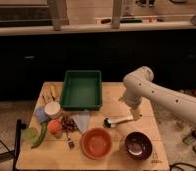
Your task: Wipe red bowl with brush
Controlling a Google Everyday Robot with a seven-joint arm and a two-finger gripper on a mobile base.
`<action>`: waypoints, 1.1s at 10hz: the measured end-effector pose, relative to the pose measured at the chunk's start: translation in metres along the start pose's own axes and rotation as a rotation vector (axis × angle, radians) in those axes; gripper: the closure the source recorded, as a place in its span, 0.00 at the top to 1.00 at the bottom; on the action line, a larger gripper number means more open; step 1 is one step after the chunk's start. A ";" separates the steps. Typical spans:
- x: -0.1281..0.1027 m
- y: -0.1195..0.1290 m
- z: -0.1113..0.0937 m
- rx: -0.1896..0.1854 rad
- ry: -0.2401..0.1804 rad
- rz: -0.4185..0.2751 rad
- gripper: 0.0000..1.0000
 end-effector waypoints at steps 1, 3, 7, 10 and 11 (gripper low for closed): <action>-0.005 0.001 0.010 -0.008 -0.018 0.009 0.80; -0.014 0.004 0.033 -0.019 -0.058 0.039 0.80; -0.010 0.001 0.057 0.032 -0.136 0.130 0.80; 0.004 -0.004 0.072 0.064 -0.166 0.179 0.80; 0.006 -0.007 0.078 0.065 -0.171 0.187 0.79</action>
